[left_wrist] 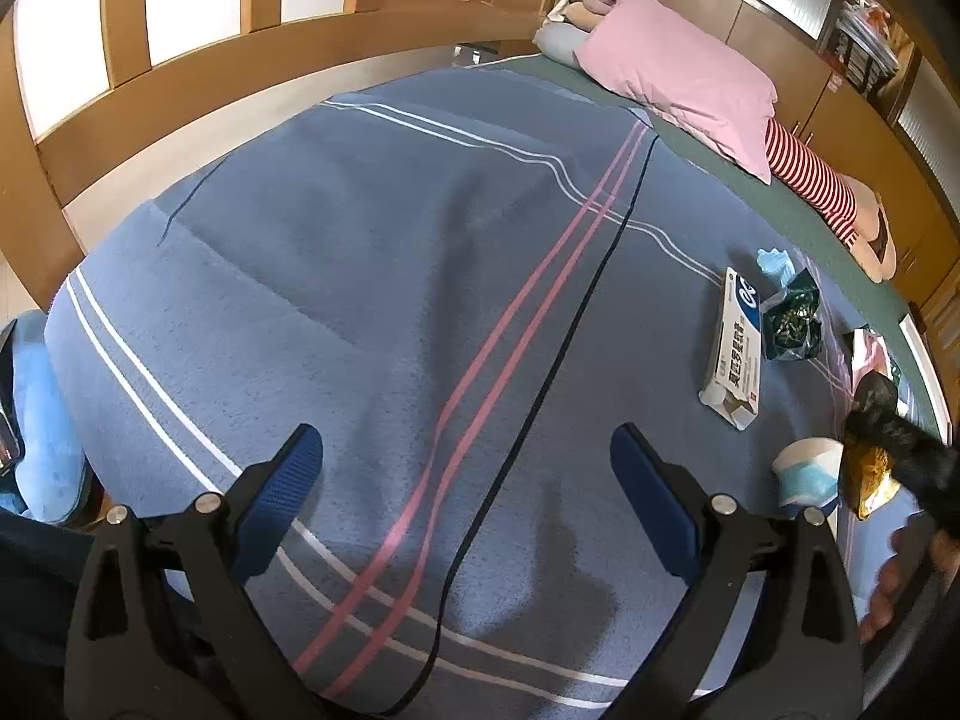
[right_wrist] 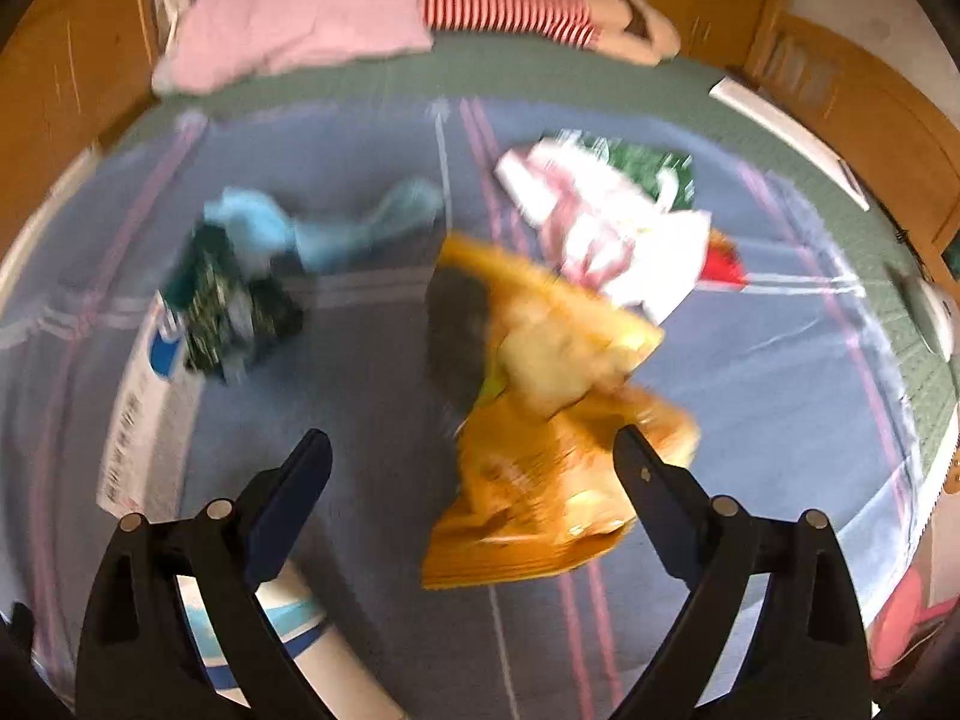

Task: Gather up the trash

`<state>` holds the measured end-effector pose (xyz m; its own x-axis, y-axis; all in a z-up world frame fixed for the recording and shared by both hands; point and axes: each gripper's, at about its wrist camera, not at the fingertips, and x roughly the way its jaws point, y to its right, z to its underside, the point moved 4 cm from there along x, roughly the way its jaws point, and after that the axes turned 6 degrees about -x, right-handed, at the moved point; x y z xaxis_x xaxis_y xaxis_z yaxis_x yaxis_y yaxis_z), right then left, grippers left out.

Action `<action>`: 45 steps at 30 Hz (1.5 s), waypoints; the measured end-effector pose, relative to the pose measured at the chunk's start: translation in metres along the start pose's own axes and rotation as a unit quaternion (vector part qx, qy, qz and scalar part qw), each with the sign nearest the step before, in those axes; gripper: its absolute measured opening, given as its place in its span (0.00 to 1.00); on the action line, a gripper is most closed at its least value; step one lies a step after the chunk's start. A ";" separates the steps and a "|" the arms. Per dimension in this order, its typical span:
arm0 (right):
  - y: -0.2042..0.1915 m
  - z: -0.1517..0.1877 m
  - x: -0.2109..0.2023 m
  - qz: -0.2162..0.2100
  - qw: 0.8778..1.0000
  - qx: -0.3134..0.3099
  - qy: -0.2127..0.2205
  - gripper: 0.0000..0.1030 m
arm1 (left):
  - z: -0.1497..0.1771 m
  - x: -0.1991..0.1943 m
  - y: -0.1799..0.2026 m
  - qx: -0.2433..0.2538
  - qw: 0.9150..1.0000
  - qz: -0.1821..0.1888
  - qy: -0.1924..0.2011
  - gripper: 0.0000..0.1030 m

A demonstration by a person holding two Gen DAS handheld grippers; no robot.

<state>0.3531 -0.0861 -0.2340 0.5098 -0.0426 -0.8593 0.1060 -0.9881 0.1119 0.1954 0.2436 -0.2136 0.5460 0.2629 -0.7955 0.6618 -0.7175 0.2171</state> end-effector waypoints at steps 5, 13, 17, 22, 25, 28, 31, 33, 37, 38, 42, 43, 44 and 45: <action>-0.019 0.018 0.009 -0.008 0.999 -0.029 -0.019 0.39 | 0.001 0.000 0.002 0.005 1.000 0.000 0.001 0.94; -0.004 0.023 -0.020 -0.069 0.998 0.004 -0.005 0.09 | 0.001 0.000 0.002 0.004 1.000 0.001 0.003 0.94; 0.001 0.031 -0.046 -0.107 0.994 0.016 0.002 0.08 | 0.000 -0.001 0.002 0.003 1.000 0.007 0.006 0.94; -0.002 0.042 -0.065 -0.153 0.988 0.027 -0.006 0.08 | 0.000 -0.003 0.002 -0.001 1.000 0.021 0.003 0.94; -0.007 0.050 -0.070 -0.163 0.986 0.017 -0.012 0.08 | 0.001 -0.004 0.004 0.005 1.000 0.024 0.005 0.94; -0.012 0.056 -0.067 -0.158 0.987 0.002 -0.018 0.08 | 0.003 -0.005 0.007 0.014 1.000 0.025 0.005 0.94; -0.022 0.061 -0.060 -0.181 0.983 -0.007 -0.030 0.08 | 0.003 -0.005 0.009 0.016 1.000 0.026 0.006 0.94; -0.032 0.060 -0.056 -0.188 0.982 -0.017 -0.033 0.12 | 0.003 -0.005 0.008 0.016 1.000 0.024 0.007 0.94; -0.052 0.058 -0.048 -0.183 0.982 -0.036 -0.035 0.36 | 0.001 -0.005 0.006 0.008 1.000 0.021 0.009 0.94; -0.058 0.058 -0.046 -0.190 0.980 -0.039 -0.036 0.38 | 0.001 -0.005 0.005 0.006 1.000 0.020 0.010 0.94; -0.077 0.058 -0.048 -0.196 0.978 -0.061 -0.034 0.40 | -0.002 -0.004 -0.002 -0.008 1.000 0.017 0.011 0.94; -0.083 0.058 -0.049 -0.208 0.975 -0.068 -0.036 0.40 | -0.003 -0.004 -0.003 -0.012 1.000 0.016 0.010 0.94; -0.087 0.058 -0.050 -0.216 0.973 -0.073 -0.039 0.40 | -0.003 -0.004 -0.004 -0.015 1.000 0.016 0.010 0.94; -0.092 0.059 -0.051 -0.221 0.971 -0.080 -0.041 0.40 | -0.003 -0.003 -0.005 -0.017 1.000 0.015 0.009 0.94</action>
<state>0.2669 -0.0015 -0.2302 0.3159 0.3616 -0.8772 0.4326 -0.8777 -0.2060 0.1921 0.2484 -0.2101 0.5756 0.2531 -0.7776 0.6618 -0.7027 0.2611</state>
